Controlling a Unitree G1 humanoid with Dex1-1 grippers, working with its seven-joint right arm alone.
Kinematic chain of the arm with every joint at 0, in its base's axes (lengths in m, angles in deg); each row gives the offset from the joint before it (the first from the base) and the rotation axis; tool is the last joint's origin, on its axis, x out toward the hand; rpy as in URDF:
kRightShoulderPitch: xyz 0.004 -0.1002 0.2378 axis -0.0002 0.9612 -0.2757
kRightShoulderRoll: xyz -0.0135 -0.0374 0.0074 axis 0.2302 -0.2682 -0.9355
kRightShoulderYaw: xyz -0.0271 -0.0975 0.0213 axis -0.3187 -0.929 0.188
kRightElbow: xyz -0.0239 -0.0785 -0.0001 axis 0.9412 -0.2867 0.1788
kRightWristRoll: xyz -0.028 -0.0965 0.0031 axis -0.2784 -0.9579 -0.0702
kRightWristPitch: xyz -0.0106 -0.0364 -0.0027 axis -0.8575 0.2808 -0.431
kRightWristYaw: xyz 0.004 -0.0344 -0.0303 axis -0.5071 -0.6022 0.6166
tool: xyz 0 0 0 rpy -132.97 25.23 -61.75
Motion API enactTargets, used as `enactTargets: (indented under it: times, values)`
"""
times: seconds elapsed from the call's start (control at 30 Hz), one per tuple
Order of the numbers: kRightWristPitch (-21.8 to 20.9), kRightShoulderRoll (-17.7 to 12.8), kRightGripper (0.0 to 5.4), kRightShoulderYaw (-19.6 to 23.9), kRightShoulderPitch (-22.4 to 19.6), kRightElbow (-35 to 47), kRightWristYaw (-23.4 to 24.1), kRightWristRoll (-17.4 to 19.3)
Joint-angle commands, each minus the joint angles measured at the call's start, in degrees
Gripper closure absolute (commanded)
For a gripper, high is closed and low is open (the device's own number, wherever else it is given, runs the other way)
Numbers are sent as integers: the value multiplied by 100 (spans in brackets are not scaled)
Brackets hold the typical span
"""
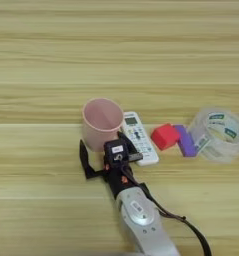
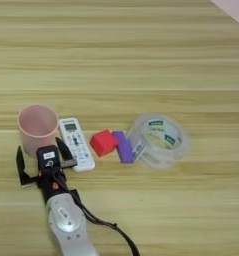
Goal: Move the objects on the table
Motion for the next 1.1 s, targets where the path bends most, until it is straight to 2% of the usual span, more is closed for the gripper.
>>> enactTargets:
  times: [0.03, 0.27, 0.5, 0.73, 0.9, 1.1]
  values:
    - [125, -43, 5, 39, 101, 271, -28, -20]
    - [261, -96, 5, -8, 377, 627, -140, 57]
    - [480, -219, 5, -197, 840, 1508, -328, 35]
    - [534, -346, 5, -228, 1075, 1942, -351, -29]
    - [668, -467, 5, -281, 1452, 2698, -435, -16]
    - [818, -544, 5, -13, 1508, 3022, -444, 123]
